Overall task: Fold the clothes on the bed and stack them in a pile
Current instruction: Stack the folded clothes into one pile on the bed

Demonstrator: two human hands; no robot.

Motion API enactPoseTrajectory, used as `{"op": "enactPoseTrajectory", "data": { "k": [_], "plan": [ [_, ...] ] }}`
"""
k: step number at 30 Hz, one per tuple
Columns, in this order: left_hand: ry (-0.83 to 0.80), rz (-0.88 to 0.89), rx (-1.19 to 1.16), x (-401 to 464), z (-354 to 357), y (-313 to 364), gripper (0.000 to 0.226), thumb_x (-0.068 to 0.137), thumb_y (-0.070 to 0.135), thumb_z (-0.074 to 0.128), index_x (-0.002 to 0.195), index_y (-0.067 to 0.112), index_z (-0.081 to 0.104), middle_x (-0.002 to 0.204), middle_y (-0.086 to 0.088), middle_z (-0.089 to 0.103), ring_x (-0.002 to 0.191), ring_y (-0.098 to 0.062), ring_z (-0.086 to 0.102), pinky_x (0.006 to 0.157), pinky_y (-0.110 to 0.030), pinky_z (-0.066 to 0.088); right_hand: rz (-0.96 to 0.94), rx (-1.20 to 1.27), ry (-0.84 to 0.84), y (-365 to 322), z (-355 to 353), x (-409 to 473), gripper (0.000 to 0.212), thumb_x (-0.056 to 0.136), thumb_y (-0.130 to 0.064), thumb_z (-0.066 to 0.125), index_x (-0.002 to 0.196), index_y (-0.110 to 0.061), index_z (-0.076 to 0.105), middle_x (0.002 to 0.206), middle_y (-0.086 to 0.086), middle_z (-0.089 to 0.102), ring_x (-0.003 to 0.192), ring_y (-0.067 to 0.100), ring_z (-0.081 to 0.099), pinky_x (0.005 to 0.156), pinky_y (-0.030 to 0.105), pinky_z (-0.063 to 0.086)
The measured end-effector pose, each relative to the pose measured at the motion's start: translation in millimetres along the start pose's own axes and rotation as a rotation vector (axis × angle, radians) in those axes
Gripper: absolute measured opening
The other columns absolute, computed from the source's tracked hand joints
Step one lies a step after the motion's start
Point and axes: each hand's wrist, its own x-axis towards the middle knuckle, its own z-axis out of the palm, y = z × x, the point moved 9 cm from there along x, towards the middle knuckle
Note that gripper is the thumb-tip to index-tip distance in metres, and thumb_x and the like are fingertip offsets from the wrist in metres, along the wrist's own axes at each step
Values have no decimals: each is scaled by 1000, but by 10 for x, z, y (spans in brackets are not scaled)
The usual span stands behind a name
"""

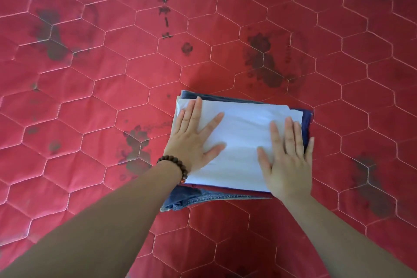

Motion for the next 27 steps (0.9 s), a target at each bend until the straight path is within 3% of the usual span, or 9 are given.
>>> {"op": "enactPoseTrajectory", "data": {
  "k": [3,9,14,18,22,25,27],
  "plan": [
    [-15,4,-49,70,64,-45,73,88,77,12,150,45,-10,153,-7,-36,145,-25,-27,120,-45,-8,6,90,6,34,72,69,64,96,-52,26,155,-27,16,163,2,2,150,19,-2,119,57,6],
    [16,-8,-85,80,56,-40,72,88,77,14,149,46,-9,154,-6,-32,145,-23,-27,118,-39,-16,-20,139,41,56,83,108,62,95,-47,29,153,-24,25,163,3,9,150,20,4,119,57,7],
    [2,-17,-93,90,69,-59,76,87,78,13,148,44,-18,151,-4,-39,143,-22,-31,115,-36,-22,-18,161,51,67,77,112,56,100,-41,24,154,-26,22,163,1,6,150,18,1,119,55,3],
    [62,-33,-117,28,-39,-54,83,87,78,21,150,39,-15,154,-7,-33,144,-25,-27,120,-46,-7,61,235,77,146,26,68,54,101,-42,20,154,-32,15,162,0,-8,150,17,-5,120,53,-1],
    [151,-361,-416,-207,-74,-321,87,78,82,39,148,53,-3,153,-4,-36,144,-31,-27,118,-52,-7,272,451,28,357,34,11,63,93,-61,23,150,-46,0,160,6,-21,150,30,2,119,56,10],
    [31,-472,-797,-298,108,-370,91,71,79,55,136,70,-8,158,-9,-25,147,-39,-8,115,-61,18,343,570,-100,430,101,4,63,86,-77,24,138,-65,-9,160,1,-24,144,34,24,109,55,33],
    [-32,-468,-840,-288,131,-361,93,71,76,59,132,74,-11,160,-14,-18,148,-39,-1,108,-58,34,361,648,-168,456,143,8,62,86,-75,32,134,-72,-7,162,0,-17,142,31,30,106,49,38]
  ]
}}
